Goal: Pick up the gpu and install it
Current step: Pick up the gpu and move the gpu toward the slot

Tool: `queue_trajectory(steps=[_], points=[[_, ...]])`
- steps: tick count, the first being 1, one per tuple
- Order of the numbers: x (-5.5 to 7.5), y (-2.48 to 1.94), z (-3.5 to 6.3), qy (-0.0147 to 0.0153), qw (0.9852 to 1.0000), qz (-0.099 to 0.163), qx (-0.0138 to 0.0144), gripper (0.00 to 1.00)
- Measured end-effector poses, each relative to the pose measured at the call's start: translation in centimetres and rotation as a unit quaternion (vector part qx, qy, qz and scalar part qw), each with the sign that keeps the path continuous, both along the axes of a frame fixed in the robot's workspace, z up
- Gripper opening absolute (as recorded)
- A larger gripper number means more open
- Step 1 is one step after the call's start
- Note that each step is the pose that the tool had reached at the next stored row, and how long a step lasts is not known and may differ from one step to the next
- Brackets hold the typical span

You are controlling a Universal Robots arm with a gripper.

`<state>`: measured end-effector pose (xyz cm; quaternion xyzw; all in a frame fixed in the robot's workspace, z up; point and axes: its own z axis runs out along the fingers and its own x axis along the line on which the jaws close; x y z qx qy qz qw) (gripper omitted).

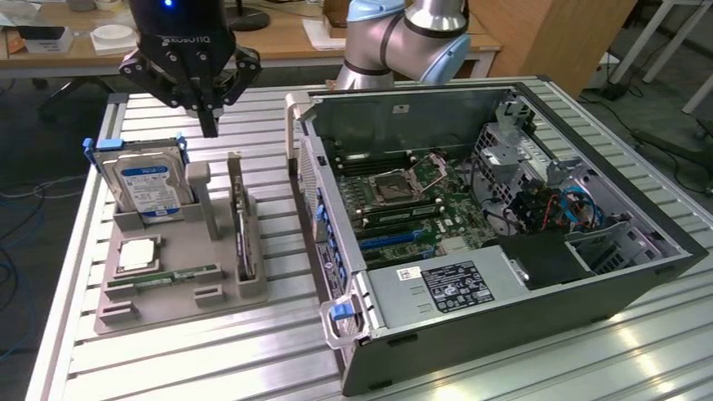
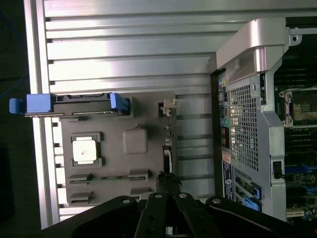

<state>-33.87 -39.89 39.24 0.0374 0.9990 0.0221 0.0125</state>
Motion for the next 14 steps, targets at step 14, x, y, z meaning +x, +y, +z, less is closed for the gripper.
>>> queue_trajectory(steps=[14], points=[[-0.03, 0.0, 0.0, -0.0004, 1.0, 0.0, 0.0, 0.41]])
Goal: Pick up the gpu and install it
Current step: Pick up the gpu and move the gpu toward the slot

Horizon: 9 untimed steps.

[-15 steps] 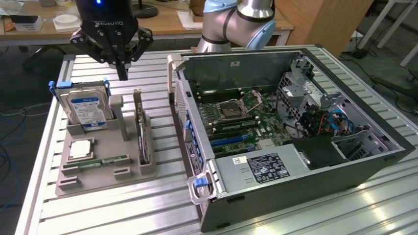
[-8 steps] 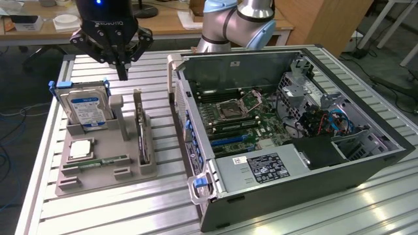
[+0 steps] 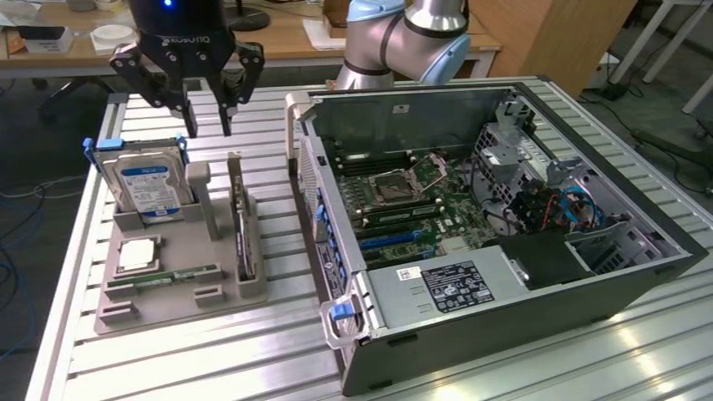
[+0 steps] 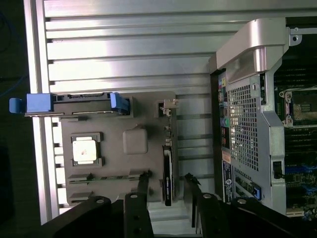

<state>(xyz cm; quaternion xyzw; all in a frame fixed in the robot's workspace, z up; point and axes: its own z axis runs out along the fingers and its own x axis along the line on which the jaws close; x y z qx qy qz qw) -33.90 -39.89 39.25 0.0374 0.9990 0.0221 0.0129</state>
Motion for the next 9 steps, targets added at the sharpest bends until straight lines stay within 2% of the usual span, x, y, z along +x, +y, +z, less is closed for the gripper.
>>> queue_trajectory(steps=[2, 4, 5, 6, 9], points=[[0.0, 0.0, 0.0, 0.0, 1.0, 0.0, 0.0, 0.41], [0.0, 0.0, 0.0, -0.0001, 1.0, 0.0, 0.0, 0.53], [0.01, 0.0, -0.01, -0.0001, 1.0, 0.002, -0.0002, 0.53], [0.01, 0.0, -0.04, 0.0, 1.0, 0.008, -0.0004, 0.59], [0.0, 0.0, -0.09, 0.0004, 0.9996, 0.03, -0.001, 0.59]])
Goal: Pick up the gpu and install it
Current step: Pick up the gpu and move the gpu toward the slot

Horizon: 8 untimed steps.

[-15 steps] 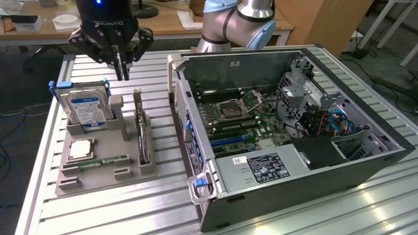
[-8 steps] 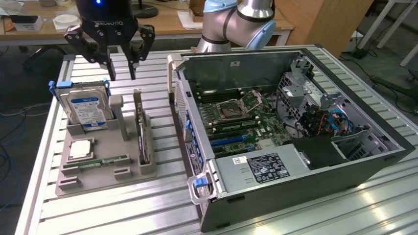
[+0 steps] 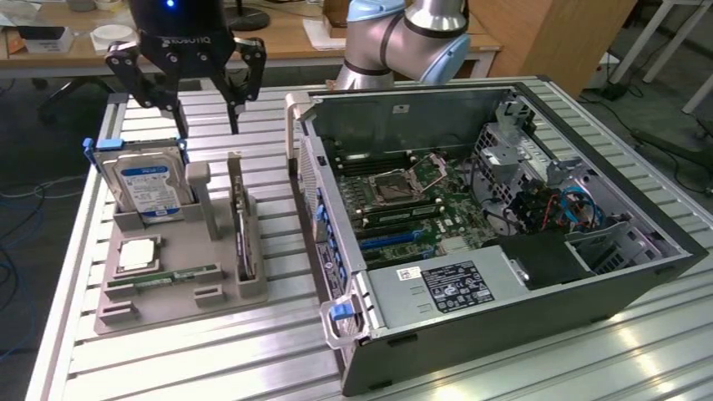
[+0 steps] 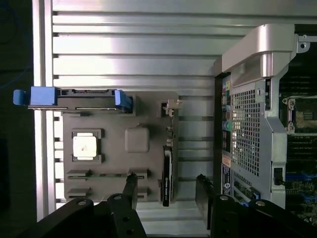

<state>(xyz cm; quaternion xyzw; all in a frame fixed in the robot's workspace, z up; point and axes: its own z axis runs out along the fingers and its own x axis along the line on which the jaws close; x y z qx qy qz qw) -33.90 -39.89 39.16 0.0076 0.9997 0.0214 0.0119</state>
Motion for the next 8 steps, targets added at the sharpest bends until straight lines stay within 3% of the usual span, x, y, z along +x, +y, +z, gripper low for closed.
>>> queue_trajectory(steps=[8], points=[[0.0, -0.59, -0.35, 0.0, 1.0, 0.003, -0.0005, 0.59]])
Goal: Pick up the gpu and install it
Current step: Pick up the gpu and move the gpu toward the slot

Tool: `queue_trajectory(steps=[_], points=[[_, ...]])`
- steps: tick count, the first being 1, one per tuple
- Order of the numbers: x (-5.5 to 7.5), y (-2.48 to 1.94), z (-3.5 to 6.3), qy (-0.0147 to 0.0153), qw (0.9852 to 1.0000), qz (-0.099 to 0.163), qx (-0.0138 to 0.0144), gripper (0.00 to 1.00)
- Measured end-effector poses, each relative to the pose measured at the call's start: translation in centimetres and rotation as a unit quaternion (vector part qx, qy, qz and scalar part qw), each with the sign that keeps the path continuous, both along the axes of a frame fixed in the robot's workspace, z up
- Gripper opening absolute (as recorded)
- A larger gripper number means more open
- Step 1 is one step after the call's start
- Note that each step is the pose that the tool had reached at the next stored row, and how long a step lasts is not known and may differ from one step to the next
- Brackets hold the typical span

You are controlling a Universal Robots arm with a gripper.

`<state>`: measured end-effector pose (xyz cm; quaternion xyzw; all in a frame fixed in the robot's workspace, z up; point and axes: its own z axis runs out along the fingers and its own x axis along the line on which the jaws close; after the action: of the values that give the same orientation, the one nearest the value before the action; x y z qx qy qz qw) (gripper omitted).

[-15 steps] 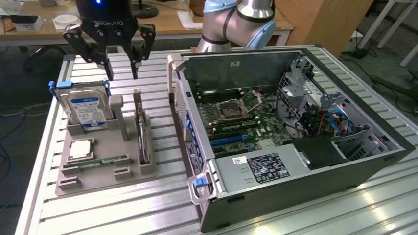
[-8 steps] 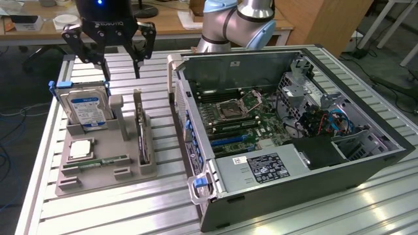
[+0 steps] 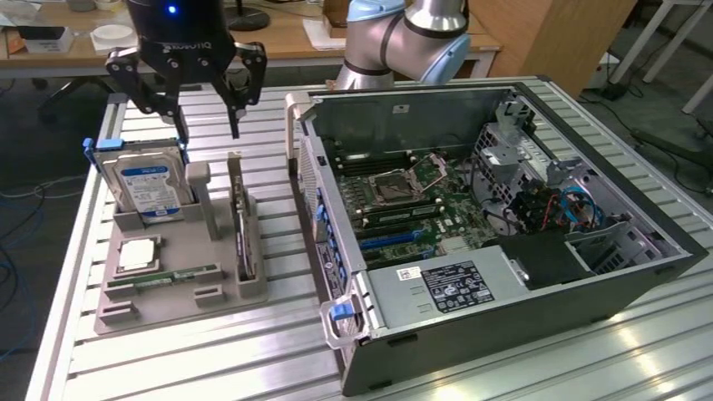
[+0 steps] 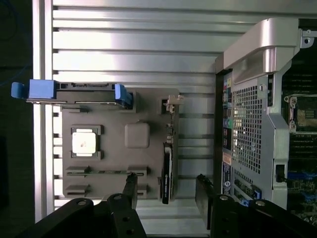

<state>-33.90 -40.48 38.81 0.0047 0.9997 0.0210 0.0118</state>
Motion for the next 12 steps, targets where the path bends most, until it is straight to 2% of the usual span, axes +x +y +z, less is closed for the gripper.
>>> queue_trajectory(steps=[5, 12], points=[[0.0, -0.18, -0.42, 0.0, 1.0, 0.0, 0.0, 0.59], [0.0, -0.28, -1.68, 0.0, 1.0, 0.0, 0.0, 0.59]])
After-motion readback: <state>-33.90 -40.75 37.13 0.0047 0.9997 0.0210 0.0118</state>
